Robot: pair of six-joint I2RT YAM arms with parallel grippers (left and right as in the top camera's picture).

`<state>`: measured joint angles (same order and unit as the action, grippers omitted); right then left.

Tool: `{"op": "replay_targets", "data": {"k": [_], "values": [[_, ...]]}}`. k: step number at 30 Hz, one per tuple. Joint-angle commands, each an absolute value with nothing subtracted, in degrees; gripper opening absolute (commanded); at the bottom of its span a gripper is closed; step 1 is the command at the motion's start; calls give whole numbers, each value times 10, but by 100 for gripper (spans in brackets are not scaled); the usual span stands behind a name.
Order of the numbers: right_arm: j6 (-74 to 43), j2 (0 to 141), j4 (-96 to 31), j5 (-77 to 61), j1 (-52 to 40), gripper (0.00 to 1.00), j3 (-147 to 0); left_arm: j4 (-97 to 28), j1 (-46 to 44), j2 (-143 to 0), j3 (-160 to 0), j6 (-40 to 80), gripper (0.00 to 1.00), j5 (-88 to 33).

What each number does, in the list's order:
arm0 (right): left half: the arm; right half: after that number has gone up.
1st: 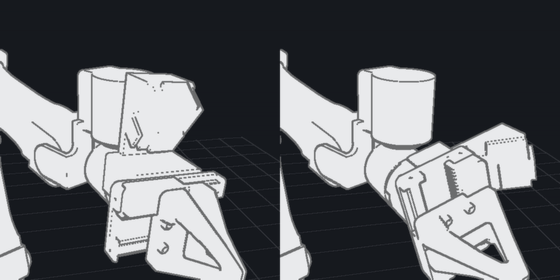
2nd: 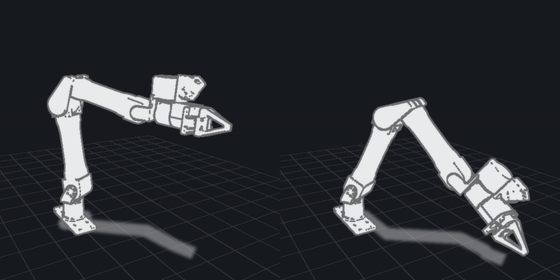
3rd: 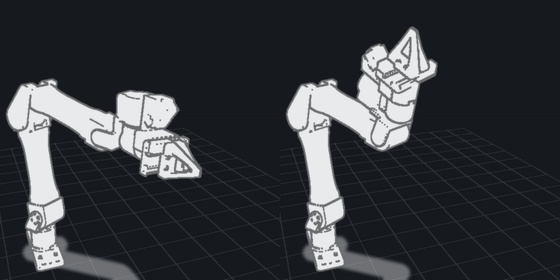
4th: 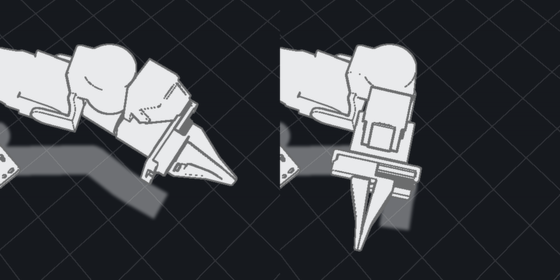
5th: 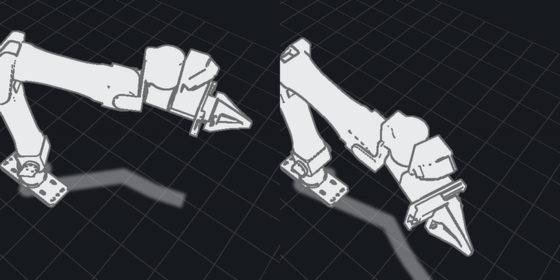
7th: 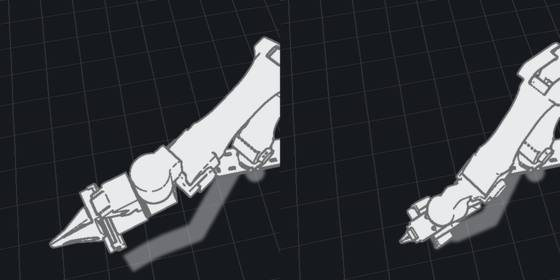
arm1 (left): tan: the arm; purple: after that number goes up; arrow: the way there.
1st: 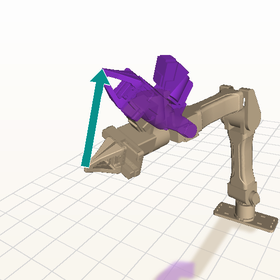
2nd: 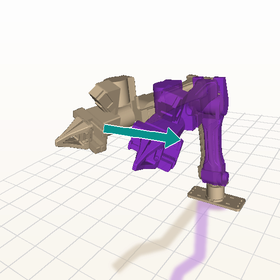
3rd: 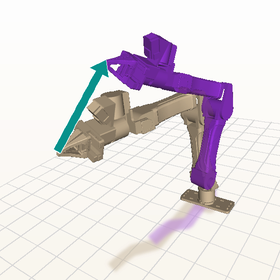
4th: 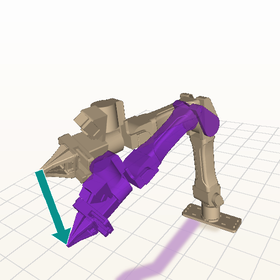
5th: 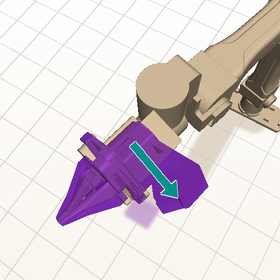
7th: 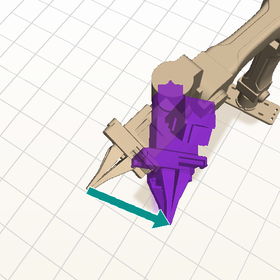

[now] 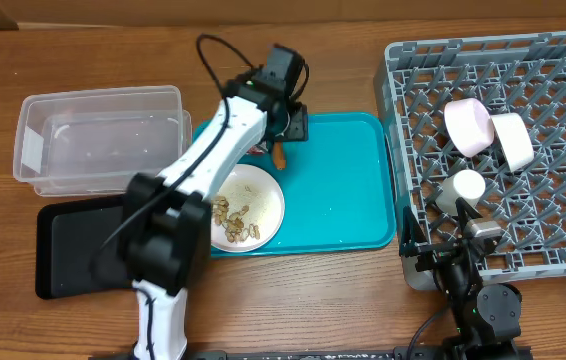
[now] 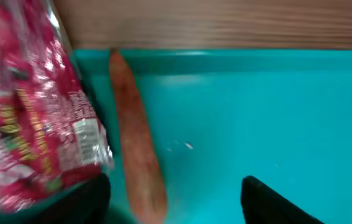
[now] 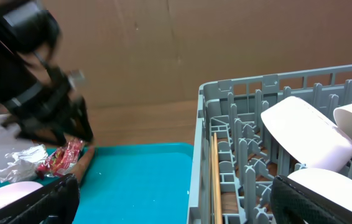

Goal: Sort waste into correct bins and load items into the dishwasher
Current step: 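Reach the left gripper to the carrot on the teal tray and grasp it, then drop the carrot onto the black tray with the left gripper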

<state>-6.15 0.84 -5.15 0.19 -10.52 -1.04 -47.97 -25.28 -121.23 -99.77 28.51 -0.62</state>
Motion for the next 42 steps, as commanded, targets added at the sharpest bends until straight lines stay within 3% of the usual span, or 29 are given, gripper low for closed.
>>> {"op": "replay_targets", "data": {"k": [1, 5, 15, 24, 32, 39, 42], "values": [[-60, 2, -48, -1, -103, 100, -4, -462, -241, -1255, -1002, 353, 69, -19], [-60, 2, -48, -1, -103, 100, -4, -455, -241, -1278, -1002, 369, 62, -29], [-60, 2, -48, -1, -103, 100, -4, -478, -259, -1315, -1002, 369, 27, -65], [-60, 2, -48, -1, -103, 100, -4, -543, -237, -1272, -1056, 369, 5, -62], [-60, 2, -48, -1, -103, 100, -4, -703, -186, -1131, -1116, 372, 4, -23], [-60, 2, -48, -1, -103, 100, -4, -908, -123, -1023, -1107, 471, 5, 139], [-60, 2, -48, -1, -103, 100, -4, -927, -112, -982, -1064, 488, 4, 170]]}}
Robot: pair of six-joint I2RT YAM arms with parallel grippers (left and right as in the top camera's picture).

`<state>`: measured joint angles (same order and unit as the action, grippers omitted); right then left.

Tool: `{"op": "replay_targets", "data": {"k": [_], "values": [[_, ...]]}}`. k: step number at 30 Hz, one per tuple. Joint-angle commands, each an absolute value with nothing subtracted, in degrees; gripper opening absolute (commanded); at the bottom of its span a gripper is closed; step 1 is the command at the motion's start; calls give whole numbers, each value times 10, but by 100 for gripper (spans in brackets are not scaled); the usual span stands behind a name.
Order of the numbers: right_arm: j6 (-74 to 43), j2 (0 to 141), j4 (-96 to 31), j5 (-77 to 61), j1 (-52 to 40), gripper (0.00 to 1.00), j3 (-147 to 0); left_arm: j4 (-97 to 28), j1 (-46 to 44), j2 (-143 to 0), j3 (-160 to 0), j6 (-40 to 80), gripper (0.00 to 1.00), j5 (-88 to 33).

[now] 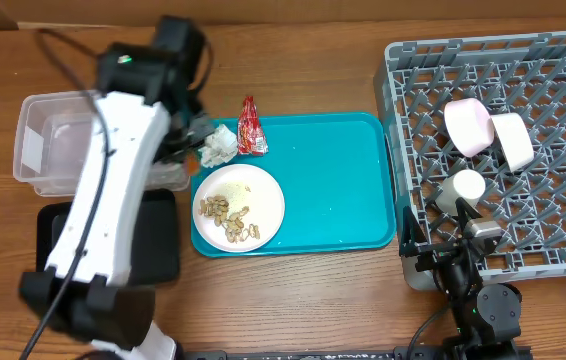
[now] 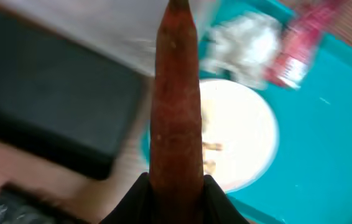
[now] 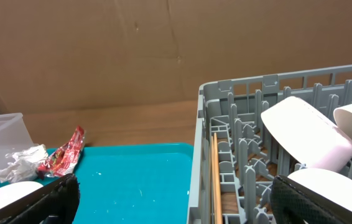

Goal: Sort waste into correct bins and load items into the dishwasher
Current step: 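Drop the carrot onto the black tray with the left gripper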

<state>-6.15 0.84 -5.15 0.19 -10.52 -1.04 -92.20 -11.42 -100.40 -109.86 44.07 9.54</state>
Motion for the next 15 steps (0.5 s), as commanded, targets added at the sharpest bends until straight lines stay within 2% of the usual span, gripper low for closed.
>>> {"op": "replay_targets", "data": {"k": [1, 6, 10, 15], "values": [[-60, 2, -48, -1, -103, 100, -4, -925, -106, -967, -1042, 498, 4, 175], [-60, 2, -48, -1, -103, 100, -4, -879, -46, -902, -903, 515, 4, 151], [-60, 2, -48, -1, -103, 100, -4, -785, 34, -858, -764, 507, 4, 83], [-60, 2, -48, -1, -103, 100, -4, -695, 97, -848, -670, 503, 5, 43]]}}
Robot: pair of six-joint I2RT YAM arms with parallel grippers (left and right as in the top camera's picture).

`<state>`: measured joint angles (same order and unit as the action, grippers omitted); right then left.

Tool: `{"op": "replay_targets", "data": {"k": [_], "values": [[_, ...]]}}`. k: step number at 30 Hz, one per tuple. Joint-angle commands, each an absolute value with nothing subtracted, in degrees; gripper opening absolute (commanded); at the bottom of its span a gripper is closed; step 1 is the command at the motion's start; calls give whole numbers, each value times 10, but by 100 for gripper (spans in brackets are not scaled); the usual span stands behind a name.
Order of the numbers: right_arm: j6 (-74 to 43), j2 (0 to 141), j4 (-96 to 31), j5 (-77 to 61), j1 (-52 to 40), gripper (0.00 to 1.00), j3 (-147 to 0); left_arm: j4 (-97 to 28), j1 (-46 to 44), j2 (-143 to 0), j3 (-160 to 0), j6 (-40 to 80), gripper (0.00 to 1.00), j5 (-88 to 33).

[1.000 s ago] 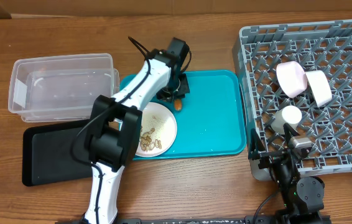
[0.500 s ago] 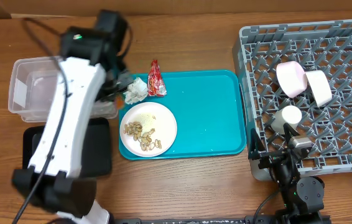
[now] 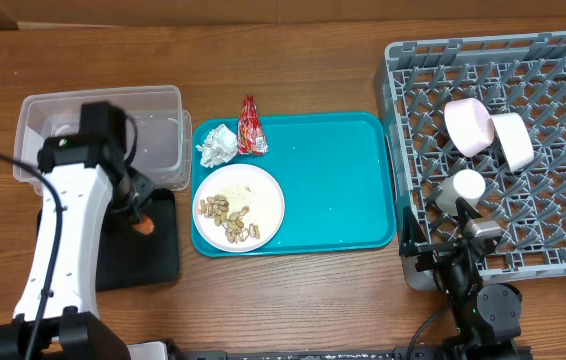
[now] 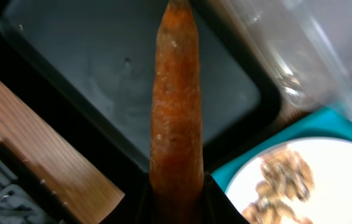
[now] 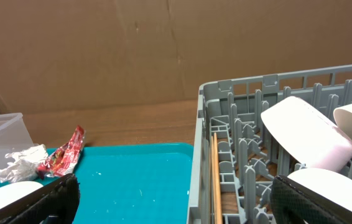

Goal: Sort waste into correct bins and load items into the dishwasher
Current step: 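Drop the carrot onto the black tray with the left gripper, then grasp the red wrapper on the teal tray with the left gripper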

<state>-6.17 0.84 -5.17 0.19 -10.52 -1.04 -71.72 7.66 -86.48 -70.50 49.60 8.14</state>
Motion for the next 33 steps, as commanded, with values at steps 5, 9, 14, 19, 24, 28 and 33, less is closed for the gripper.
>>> {"op": "replay_targets", "data": {"k": [5, 9, 14, 19, 24, 28, 33], "values": [[-60, 2, -48, -1, -103, 100, -4, -634, 114, -850, -607, 504, 24, 31], [-60, 2, -48, -1, -103, 100, -4, -632, 114, -849, -606, 503, 37, 24], [-60, 2, -48, -1, -103, 100, -4, -639, 111, -839, -640, 474, 61, -43], [-60, 2, -48, -1, -103, 100, -4, -658, 65, -824, -710, 429, 63, -50], [-60, 2, -48, -1, -103, 100, -4, -597, -78, -827, -735, 322, 66, -39], [-60, 2, -48, -1, -103, 100, -4, -527, -213, -869, -735, 266, 82, 57], [-60, 2, -48, -1, -103, 100, -4, -458, -244, -941, -774, 248, 79, 16]]}}
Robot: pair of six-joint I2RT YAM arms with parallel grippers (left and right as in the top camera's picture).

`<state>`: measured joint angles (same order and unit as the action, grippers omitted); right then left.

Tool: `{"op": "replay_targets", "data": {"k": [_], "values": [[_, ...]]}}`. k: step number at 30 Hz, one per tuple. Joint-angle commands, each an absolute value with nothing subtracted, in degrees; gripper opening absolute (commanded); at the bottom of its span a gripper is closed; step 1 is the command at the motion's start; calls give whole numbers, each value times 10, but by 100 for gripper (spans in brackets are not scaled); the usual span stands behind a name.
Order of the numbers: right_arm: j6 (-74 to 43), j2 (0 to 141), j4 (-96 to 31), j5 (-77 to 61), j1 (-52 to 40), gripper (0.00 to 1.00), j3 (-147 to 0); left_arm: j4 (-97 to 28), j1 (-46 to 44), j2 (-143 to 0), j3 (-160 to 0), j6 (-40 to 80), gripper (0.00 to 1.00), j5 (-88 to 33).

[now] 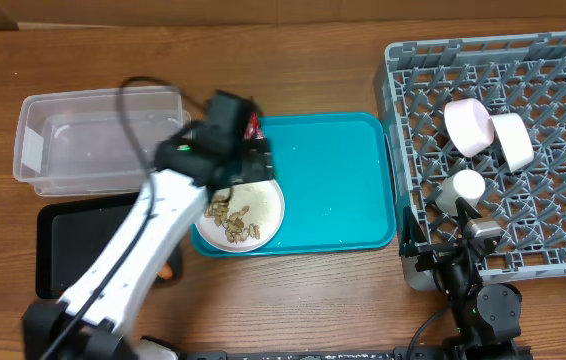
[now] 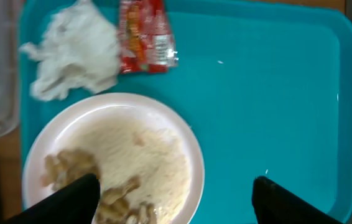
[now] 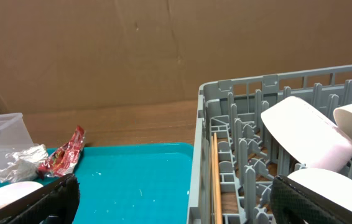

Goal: Sort waste into correct bins and load items into the dishwasher
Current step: 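Grasp the red wrapper on the teal tray with the left gripper, then drop the red wrapper into the clear plastic bin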

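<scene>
My left gripper (image 2: 176,202) is open and empty above the teal tray (image 2: 257,93), its fingers (image 2: 70,199) over a white plate (image 2: 163,155) of food scraps. Beyond the plate lie a crumpled white tissue (image 2: 70,53) and a red wrapper (image 2: 145,34). From overhead the left gripper (image 1: 241,165) hangs over the plate (image 1: 263,205). An orange carrot end (image 1: 168,270) shows at the black bin's (image 1: 83,240) near right corner. My right gripper (image 3: 182,205) is open and empty at the grey dish rack's (image 1: 523,80) near left corner.
A clear plastic container (image 1: 73,140) stands left of the tray, behind the black bin. The rack holds two pink bowls (image 1: 468,125), a white cup (image 1: 463,187) and a wooden chopstick (image 3: 215,180). Brown cardboard walls the table's far side.
My left gripper held the carrot over the black bin; now it is open and empty over the tray's plate. The carrot lies at the bin's near right corner. The right arm has not moved.
My left gripper was open at the carrot lying beside the red wrapper on the tray. Then it was shut on the carrot left of the tray, then over the black bin. Now the carrot is at the bin and the gripper is back over the tray.
</scene>
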<state>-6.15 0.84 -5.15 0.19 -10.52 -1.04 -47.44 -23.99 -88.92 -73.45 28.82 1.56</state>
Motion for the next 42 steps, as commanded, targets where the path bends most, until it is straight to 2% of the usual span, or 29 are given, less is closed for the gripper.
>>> {"op": "replay_targets", "data": {"k": [1, 5, 10, 15, 20, 22, 23, 26, 31, 42], "values": [[-60, 2, -48, -1, -103, 100, -4, -458, -242, -961, -795, 247, 79, 11], [-60, 2, -48, -1, -103, 100, -4, -475, -236, -1056, -907, 198, 80, 8], [-60, 2, -48, -1, -103, 100, -4, -506, -230, -1192, -1043, 180, 87, 79], [-60, 2, -48, -1, -103, 100, -4, -483, -217, -1274, -1064, 180, 93, 153], [-60, 2, -48, -1, -103, 100, -4, -481, -201, -1315, -1064, 195, 91, 144], [-60, 2, -48, -1, -103, 100, -4, -478, -200, -1319, -1064, 194, 87, 122], [-60, 2, -48, -1, -103, 100, -4, -474, -200, -1319, -1064, 192, 71, 100], [-60, 2, -48, -1, -103, 100, -4, -471, -203, -1318, -1064, 193, 37, 69], [-60, 2, -48, -1, -103, 100, -4, -478, -203, -1313, -1066, 193, 5, 33], [-60, 2, -48, -1, -103, 100, -4, -565, -182, -1181, -1113, 193, 4, 19]]}}
